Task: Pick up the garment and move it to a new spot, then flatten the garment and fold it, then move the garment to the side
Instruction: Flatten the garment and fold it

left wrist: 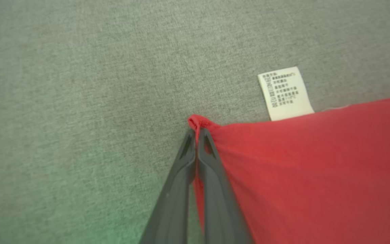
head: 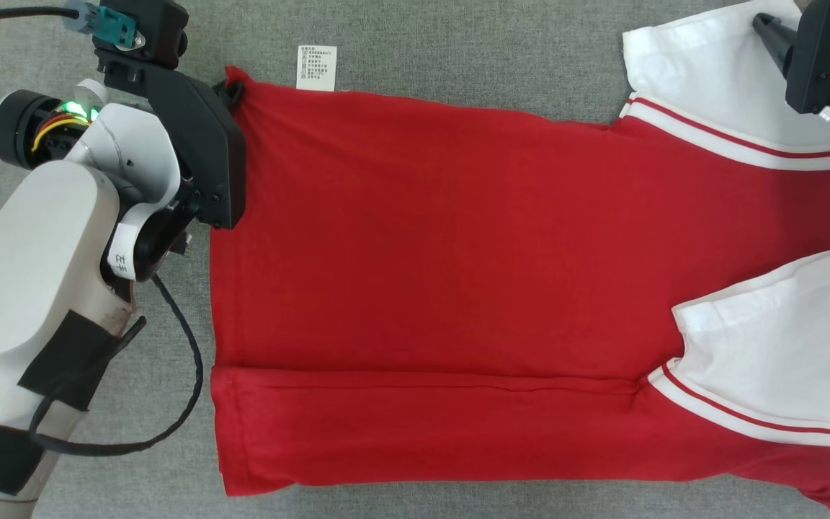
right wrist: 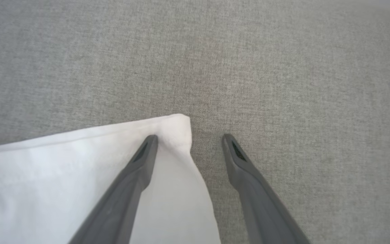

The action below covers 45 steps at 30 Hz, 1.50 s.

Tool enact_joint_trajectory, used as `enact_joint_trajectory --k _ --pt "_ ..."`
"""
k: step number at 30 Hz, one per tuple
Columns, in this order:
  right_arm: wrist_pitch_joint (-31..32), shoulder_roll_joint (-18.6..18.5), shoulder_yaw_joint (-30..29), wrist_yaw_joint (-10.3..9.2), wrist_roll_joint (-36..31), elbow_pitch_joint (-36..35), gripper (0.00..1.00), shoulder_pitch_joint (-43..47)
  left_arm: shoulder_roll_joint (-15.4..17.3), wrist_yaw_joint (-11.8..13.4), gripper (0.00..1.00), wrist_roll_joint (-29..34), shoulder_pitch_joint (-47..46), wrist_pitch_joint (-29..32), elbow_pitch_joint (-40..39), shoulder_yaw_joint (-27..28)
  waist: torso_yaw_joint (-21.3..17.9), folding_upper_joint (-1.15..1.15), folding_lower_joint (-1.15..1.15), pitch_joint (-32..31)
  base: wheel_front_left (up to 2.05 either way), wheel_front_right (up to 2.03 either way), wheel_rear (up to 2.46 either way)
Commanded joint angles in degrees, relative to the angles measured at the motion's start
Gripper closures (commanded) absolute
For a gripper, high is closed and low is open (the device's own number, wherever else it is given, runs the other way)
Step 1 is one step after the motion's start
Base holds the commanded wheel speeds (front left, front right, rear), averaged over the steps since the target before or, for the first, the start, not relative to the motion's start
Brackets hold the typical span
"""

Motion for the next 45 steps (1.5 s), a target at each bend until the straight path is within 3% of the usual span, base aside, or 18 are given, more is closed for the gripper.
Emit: enact_joint_trajectory --k 1,2,6,11,22,33,40,45 --pt "0.8 0.9 1.4 0.29 0.7 1.3 0.73 2.2 -0.5 0.1 1.0 0.0 1.7 0.2 2.4 -1.0 0.0 0.01 0.01 0.2 0.0 0.0 0.0" --pt "-0.3 0.3 1.6 0.29 0.7 1.0 1.0 2.0 -0.5 0.0 1.0 0.1 1.4 -0.5 2.5 -0.9 0.0 0.01 0.01 0.3 0.0 0.0 0.0" --pt "-7.0 -1.8 0.9 0.17 -1.0 -0.5 1.0 0.5 -0.6 -0.3 1.0 1.3 0.2 -4.3 3.2 -0.3 -0.1 0.01 0.01 0.4 0.0 0.0 0.0" --pt "-13.3 -0.2 0.2 0.17 -0.3 -0.1 1.0 -0.2 -0.6 -0.8 1.0 1.4 -0.1 -7.6 5.3 0.3 -0.7 0.01 0.01 -0.4 0.0 0.0 0.0" --pt "-20.8 -1.6 3.5 0.17 5.0 -2.3 1.0 3.0 -0.5 -2.5 1.0 0.0 3.0 -10.0 5.5 -0.2 -1.7 0.01 0.01 -4.7 0.0 0.0 0.0" --pt "-19.8 -6.9 4.3 0.17 11.8 -12.0 1.0 15.8 1.6 -5.1 1.0 -2.1 10.1 -14.1 1.0 -0.3 -2.1 0.01 0.01 -12.1 0.0 0.0 0.0" --pt "-17.0 -7.4 2.4 0.17 15.0 -21.3 1.0 26.2 5.6 -7.5 1.0 -2.1 15.0 -19.9 -2.5 -0.2 -3.2 0.01 0.01 -15.6 0.0 0.0 0.0" --pt "-14.1 -7.3 0.1 0.17 15.8 -26.7 1.0 33.9 6.7 -7.6 1.0 -1.2 19.7 -23.8 -4.0 -1.4 -3.5 0.01 0.01 -17.6 0.0 0.0 0.0"
